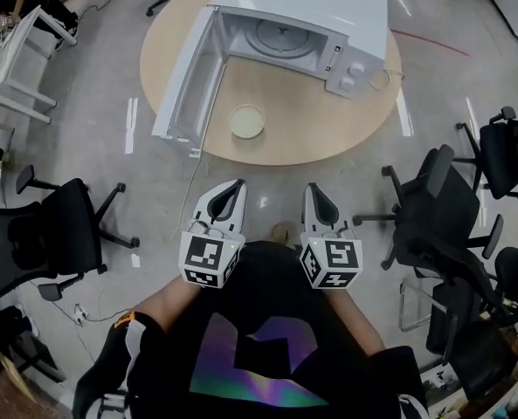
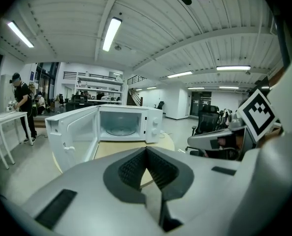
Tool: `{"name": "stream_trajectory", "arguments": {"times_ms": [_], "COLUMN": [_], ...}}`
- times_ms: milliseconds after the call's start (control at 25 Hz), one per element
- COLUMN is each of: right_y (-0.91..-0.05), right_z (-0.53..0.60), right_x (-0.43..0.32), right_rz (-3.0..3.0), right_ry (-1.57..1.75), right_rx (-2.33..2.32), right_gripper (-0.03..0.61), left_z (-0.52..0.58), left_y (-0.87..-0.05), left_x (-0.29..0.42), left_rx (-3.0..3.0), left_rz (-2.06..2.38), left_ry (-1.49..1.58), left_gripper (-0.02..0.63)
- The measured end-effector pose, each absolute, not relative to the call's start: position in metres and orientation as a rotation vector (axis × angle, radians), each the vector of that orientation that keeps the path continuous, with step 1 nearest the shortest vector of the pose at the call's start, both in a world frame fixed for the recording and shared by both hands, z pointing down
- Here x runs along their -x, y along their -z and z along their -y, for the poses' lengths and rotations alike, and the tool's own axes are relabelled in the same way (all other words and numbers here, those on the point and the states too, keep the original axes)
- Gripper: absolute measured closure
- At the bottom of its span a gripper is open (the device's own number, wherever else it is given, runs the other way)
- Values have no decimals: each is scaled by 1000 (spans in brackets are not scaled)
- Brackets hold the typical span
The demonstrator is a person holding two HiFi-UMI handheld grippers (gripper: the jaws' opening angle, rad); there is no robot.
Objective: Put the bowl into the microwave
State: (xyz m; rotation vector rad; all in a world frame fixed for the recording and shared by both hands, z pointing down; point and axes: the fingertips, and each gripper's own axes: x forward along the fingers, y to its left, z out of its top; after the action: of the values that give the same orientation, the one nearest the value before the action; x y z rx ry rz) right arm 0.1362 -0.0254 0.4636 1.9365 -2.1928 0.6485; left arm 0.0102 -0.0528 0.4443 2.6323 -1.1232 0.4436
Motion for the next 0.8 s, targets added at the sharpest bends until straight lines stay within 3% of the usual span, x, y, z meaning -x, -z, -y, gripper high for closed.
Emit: {"name": "stream_trajectory", "arguments": {"times_ms": [800], "right_y": [-476], "right_z": [44], "right_x": [-138], "right_rz": [2305], "right_ry": [-679], "right_rx": [-1762], "right_gripper": [563], "left_z": [52], "left_y": [-449], "left_x": [-10], "left_rx": [-2541], "left_rz": [1296], "left_ry": [-462], "left_gripper": [568]}}
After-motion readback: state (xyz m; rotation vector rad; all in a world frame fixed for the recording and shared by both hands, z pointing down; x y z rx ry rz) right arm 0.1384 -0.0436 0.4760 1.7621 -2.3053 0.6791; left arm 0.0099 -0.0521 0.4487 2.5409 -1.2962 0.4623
